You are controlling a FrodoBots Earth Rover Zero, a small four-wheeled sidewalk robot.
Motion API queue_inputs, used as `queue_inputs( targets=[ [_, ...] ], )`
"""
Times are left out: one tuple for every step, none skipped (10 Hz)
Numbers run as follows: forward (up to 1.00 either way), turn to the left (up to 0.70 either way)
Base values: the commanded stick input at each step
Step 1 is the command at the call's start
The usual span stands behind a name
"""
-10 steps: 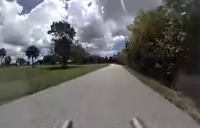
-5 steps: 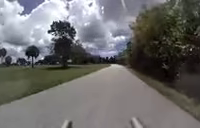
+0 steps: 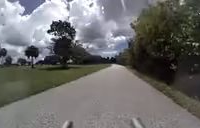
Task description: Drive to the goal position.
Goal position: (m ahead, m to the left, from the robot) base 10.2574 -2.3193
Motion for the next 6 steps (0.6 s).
queue_inputs(
  targets=[
    [0.70, 0.01],
    [0.70, 0.02],
    [0.70, 0.02],
    [0.70, 0.02],
    [0.70, 0.02],
    [0.70, 0.02]
  ],
)
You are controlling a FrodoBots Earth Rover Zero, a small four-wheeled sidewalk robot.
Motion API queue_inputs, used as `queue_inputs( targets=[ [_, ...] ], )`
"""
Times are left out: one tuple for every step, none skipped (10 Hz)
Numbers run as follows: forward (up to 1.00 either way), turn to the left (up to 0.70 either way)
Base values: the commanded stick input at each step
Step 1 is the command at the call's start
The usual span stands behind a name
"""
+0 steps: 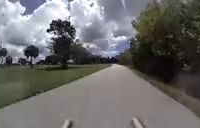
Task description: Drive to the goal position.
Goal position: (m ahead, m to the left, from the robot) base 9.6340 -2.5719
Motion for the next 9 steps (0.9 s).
queue_inputs(
  targets=[
    [0.70, 0.02],
    [0.70, 0.02],
    [0.70, 0.02],
    [0.70, 0.02],
    [0.70, 0.02],
    [0.70, 0.02],
    [0.70, 0.02],
    [0.70, 0.02],
    [0.70, 0.02]
  ],
)
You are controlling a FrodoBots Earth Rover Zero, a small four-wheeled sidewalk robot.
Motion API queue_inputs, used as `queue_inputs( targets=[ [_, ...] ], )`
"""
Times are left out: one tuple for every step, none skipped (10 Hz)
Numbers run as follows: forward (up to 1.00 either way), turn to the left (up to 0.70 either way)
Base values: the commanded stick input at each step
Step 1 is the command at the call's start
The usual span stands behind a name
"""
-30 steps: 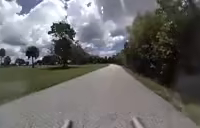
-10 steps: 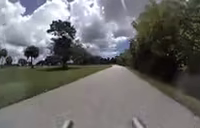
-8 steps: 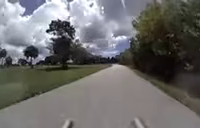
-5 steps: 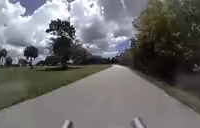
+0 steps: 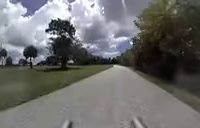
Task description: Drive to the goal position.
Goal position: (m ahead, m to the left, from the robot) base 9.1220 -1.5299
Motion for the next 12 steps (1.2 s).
queue_inputs(
  targets=[
    [0.70, 0.02],
    [0.70, 0.02],
    [0.70, 0.02],
    [0.70, 0.02],
    [0.70, 0.02],
    [0.70, 0.02],
    [0.70, 0.02],
    [0.70, 0.02],
    [0.70, 0.02],
    [0.70, 0.02],
    [0.70, 0.02],
    [0.70, 0.02]
  ],
)
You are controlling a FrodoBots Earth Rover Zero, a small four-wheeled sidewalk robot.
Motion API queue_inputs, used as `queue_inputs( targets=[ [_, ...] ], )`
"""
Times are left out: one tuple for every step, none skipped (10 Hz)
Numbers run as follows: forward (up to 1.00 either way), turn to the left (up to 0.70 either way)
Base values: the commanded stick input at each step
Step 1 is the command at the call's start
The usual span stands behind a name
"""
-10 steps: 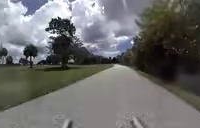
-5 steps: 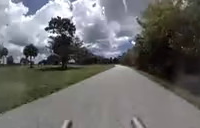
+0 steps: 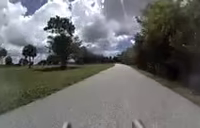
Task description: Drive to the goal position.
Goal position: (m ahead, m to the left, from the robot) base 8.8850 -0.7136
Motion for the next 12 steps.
queue_inputs(
  targets=[
    [0.70, 0.02],
    [0.70, 0.02],
    [0.70, 0.02],
    [0.70, 0.02],
    [0.70, -0.23],
    [0.70, -0.32],
    [0.70, -0.32],
    [0.70, -0.32],
    [0.70, -0.32],
    [0.70, -0.32],
    [0.70, -0.09],
    [0.70, 0.03]
  ],
)
